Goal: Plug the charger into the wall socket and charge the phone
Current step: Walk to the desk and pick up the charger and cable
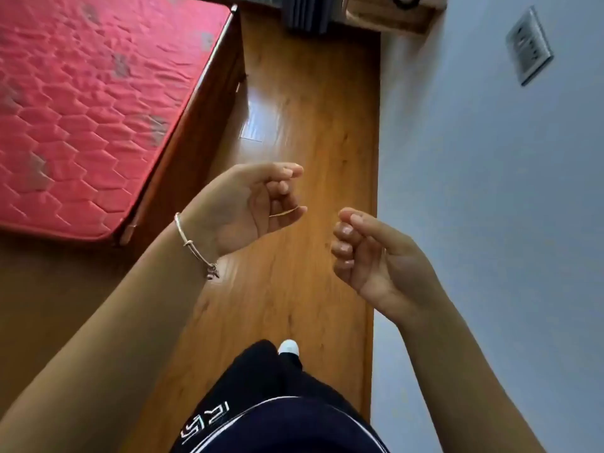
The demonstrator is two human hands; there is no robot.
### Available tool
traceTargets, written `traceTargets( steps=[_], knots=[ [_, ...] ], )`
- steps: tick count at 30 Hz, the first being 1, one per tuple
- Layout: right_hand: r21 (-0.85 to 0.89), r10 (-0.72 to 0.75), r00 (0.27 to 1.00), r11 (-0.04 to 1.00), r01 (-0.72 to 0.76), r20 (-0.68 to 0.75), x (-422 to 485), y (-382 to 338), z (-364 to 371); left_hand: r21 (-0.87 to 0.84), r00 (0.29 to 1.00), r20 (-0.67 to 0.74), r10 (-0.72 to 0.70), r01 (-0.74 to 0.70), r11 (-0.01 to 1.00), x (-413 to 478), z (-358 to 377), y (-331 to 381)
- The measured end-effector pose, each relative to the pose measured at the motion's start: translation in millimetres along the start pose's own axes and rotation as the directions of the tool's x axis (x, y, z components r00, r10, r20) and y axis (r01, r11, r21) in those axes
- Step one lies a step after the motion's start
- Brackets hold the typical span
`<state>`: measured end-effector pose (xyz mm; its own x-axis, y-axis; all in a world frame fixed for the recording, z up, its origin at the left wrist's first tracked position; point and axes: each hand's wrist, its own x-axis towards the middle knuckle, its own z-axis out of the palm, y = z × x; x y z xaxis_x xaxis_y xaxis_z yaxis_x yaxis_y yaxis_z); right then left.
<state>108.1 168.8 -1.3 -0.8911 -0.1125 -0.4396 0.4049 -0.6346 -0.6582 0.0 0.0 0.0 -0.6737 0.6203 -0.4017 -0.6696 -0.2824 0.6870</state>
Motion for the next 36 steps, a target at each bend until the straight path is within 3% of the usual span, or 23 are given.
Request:
traceTargets(
  steps=[7, 20, 36],
  knots=[
    [-0.012, 0.034, 0.999, 0.999, -0.035, -0.04, 60, -12, -3, -0.028, 0.983, -0.184, 0.02, -0.026, 0.999, 32, -33, 9],
    [0.063, -0.045, 0.988, 0.997, 0.055, -0.145, 164, -58, 20, -0.066, 0.99, -0.135, -0.036, 0.028, 0.997, 116, -68, 78],
    [0.031, 0.035, 0.993, 0.999, -0.031, -0.111, 257, -134, -1, -0.024, 0.985, -0.173, 0.001, -0.005, 1.0, 217, -65, 130]
  ],
)
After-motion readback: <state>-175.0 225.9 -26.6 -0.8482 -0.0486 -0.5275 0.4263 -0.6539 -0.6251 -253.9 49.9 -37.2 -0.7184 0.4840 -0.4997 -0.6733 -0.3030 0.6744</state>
